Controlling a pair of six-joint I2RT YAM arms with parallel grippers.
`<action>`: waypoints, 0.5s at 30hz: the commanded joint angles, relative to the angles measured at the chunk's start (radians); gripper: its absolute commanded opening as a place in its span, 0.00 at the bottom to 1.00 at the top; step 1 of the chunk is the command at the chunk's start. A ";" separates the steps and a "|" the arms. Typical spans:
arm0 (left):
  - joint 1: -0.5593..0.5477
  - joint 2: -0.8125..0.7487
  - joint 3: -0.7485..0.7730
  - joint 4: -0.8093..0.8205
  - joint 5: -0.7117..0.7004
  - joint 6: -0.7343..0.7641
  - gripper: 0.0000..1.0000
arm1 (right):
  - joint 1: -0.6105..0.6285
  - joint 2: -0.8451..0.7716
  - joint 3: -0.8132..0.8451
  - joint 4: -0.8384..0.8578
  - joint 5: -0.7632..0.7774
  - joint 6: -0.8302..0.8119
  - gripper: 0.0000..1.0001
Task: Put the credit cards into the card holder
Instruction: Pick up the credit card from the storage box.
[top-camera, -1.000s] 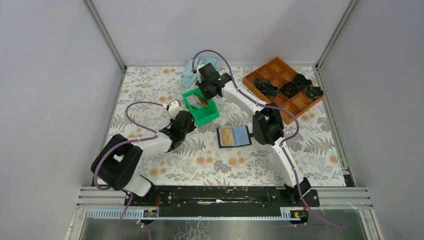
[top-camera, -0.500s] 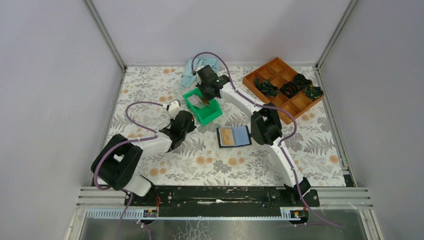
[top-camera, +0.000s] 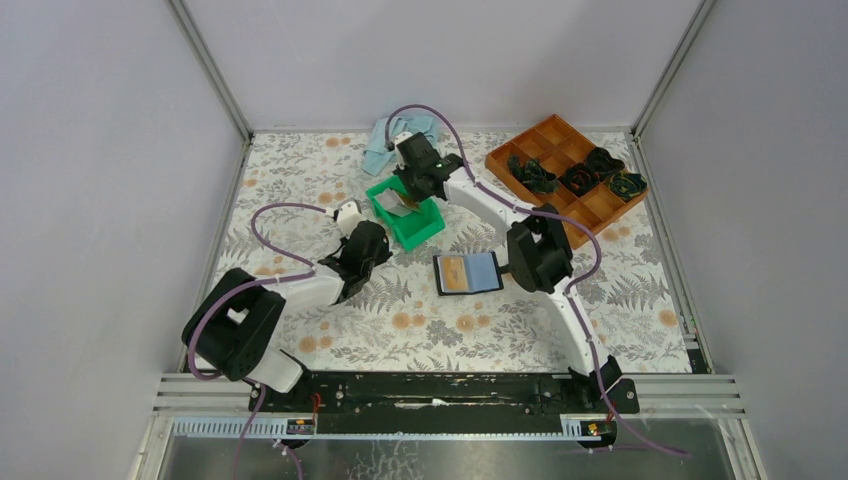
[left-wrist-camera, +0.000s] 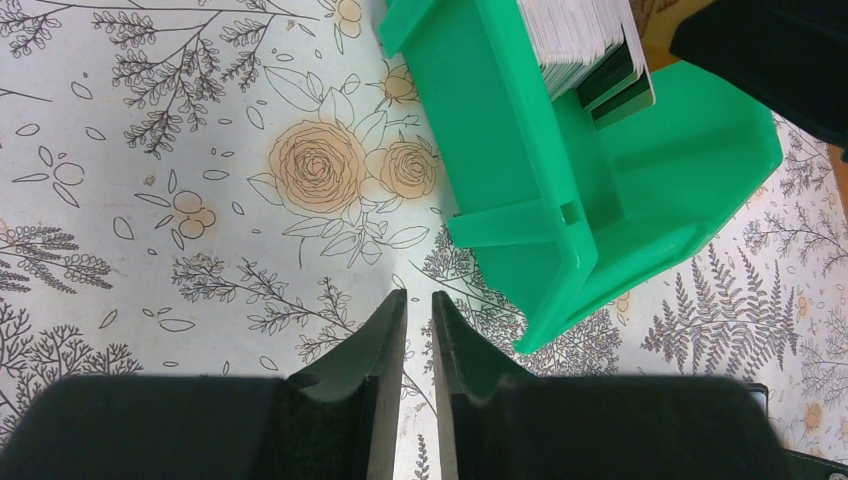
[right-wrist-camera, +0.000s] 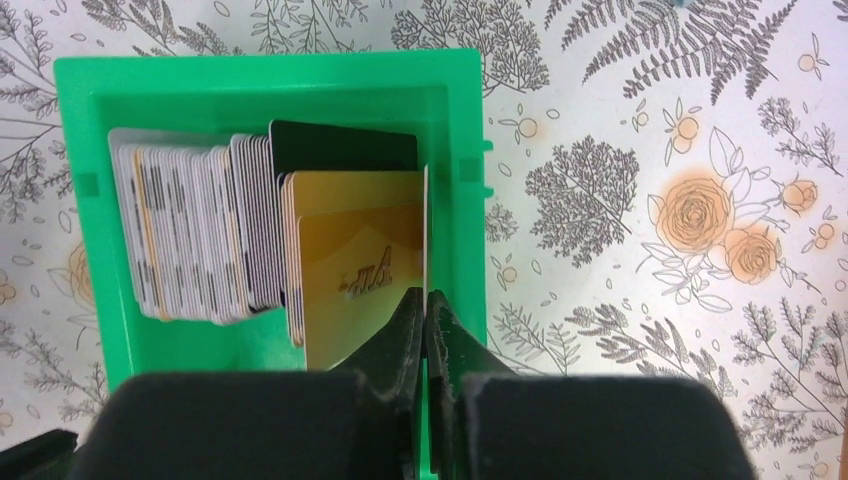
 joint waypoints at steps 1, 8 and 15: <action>0.009 -0.040 0.001 0.038 -0.022 -0.005 0.22 | 0.007 -0.158 -0.067 0.085 0.016 -0.002 0.00; 0.009 -0.119 0.021 -0.023 -0.043 0.012 0.22 | 0.007 -0.279 -0.134 0.099 -0.005 0.014 0.00; 0.009 -0.240 0.010 0.024 0.007 0.114 0.26 | 0.007 -0.486 -0.282 0.089 -0.044 0.048 0.00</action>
